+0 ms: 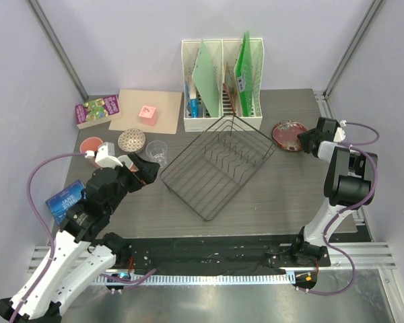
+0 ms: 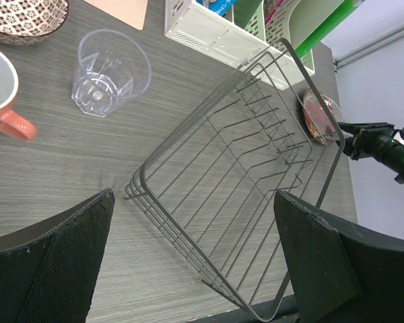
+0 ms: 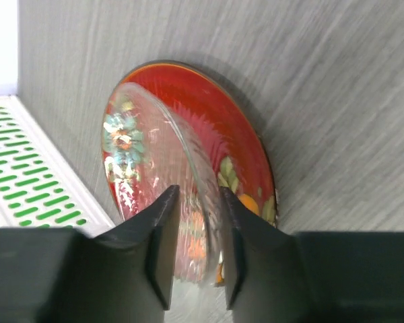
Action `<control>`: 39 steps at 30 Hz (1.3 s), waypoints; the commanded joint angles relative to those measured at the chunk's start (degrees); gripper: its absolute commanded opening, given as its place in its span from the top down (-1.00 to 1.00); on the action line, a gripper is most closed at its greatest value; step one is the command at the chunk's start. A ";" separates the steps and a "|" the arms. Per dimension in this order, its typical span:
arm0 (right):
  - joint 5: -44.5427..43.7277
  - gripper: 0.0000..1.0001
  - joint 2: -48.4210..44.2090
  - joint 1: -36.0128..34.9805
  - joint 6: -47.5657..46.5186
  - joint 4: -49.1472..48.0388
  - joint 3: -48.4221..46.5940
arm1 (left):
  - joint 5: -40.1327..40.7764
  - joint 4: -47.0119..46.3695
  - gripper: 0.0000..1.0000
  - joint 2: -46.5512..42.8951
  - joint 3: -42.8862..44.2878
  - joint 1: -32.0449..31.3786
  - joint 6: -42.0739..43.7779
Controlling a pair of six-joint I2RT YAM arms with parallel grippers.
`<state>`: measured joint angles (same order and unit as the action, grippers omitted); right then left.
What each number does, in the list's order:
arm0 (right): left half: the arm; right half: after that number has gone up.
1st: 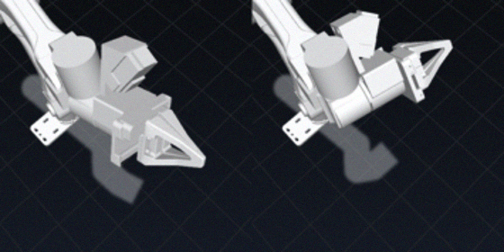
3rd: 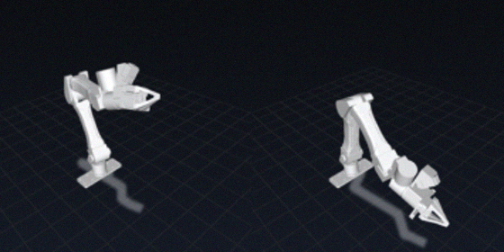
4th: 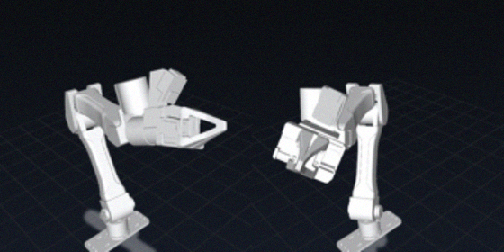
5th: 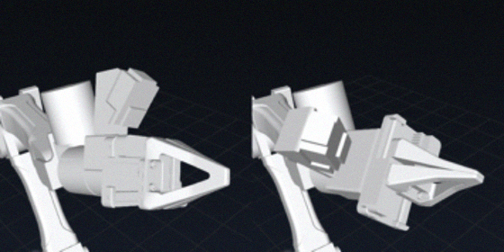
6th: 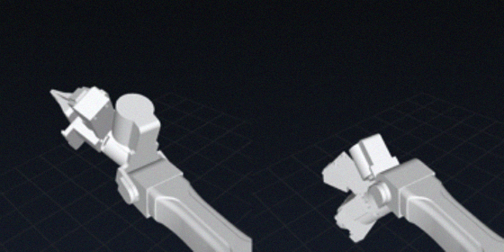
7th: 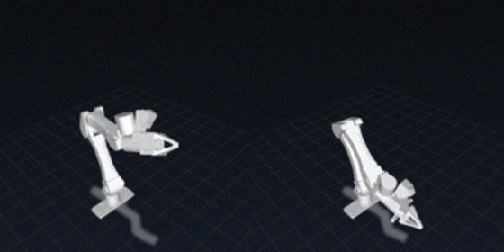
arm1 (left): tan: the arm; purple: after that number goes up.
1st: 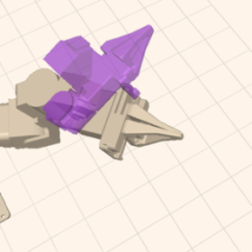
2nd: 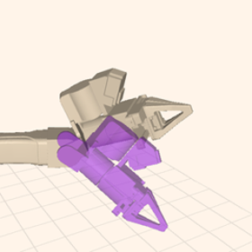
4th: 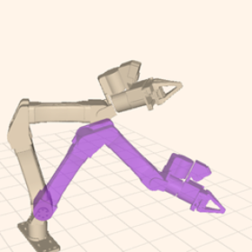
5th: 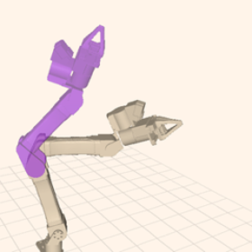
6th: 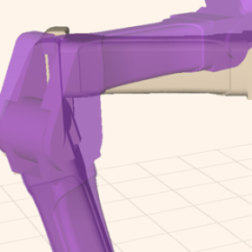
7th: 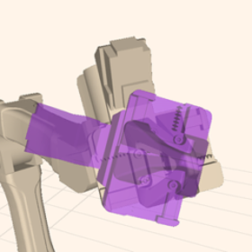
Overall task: Unload the mixed dishes from the dish rack
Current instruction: Place the plate at the center of the board, then reset both arms
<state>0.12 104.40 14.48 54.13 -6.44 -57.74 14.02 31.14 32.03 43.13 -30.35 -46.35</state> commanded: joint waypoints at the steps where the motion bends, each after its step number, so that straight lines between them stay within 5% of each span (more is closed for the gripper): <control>1: -2.84 0.12 -1.38 -0.07 -3.15 4.32 -3.17 | -1.01 -1.95 -1.00 0.22 -0.16 -0.06 -0.76; 8: -6.27 -0.13 -5.08 -0.07 -4.64 11.43 -5.45 | -1.98 -2.57 -0.99 0.93 -0.33 -0.06 -0.76; 18: -18.57 -0.19 -10.78 -0.24 -11.24 25.42 -10.04 | -3.65 -2.75 -0.99 0.84 -0.42 -0.06 -0.59; 26: -10.67 -0.21 -35.56 -2.78 0.98 6.70 7.82 | -2.25 0.76 -1.00 0.05 0.54 -0.06 1.79; 33: -12.86 -0.22 -46.91 -25.23 -11.03 11.62 2.10 | -0.05 5.34 -1.00 2.59 2.56 -0.06 2.93; 39: -28.05 -0.28 -55.08 -48.73 -18.70 15.83 5.70 | 0.04 7.09 -1.00 5.49 4.15 -0.06 4.68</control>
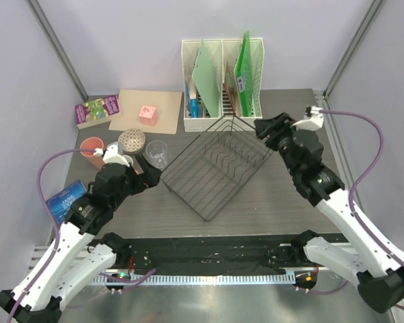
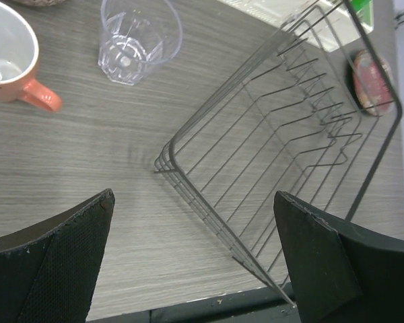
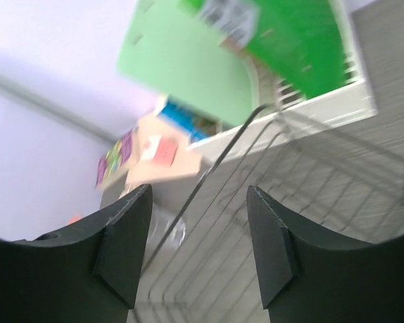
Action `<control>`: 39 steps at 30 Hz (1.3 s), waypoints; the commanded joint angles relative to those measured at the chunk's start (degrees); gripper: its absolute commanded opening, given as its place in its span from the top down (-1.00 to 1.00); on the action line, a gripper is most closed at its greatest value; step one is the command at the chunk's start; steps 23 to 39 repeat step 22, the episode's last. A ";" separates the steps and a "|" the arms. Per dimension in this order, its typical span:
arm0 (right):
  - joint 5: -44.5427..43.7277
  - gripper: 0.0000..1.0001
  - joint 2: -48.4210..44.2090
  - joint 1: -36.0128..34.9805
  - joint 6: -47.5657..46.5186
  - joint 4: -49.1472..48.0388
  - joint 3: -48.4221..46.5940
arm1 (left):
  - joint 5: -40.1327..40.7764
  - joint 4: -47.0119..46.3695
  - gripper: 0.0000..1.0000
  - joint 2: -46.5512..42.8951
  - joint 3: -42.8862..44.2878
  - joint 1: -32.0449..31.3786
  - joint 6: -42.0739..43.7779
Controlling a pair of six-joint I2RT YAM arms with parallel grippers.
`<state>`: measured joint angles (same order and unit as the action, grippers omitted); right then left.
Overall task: Unload the mixed dishes from the dish rack
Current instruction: Reset both arms
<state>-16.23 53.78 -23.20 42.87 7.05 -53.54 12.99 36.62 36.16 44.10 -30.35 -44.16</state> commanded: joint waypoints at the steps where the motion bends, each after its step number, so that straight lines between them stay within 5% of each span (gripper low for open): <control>1: -13.46 -0.29 -4.73 -16.64 -8.93 3.14 1.94 | 1.24 1.79 -1.00 1.54 3.45 -0.06 2.76; 8: -37.78 -0.31 0.17 -42.92 -17.81 8.60 3.00 | 6.68 6.52 -1.00 4.53 5.74 -0.06 5.58; 11: -48.27 -0.34 5.18 -47.54 -19.49 8.95 2.39 | 9.41 8.02 -1.00 5.50 6.35 -0.06 6.10; 21: -45.91 -0.54 10.82 -47.64 -26.35 -4.49 8.10 | 12.67 8.20 -1.00 10.68 7.85 -0.06 5.31; 39: -46.17 -0.60 10.82 -47.64 -26.26 -4.67 8.19 | 12.76 8.12 -1.00 10.86 7.93 -0.06 5.40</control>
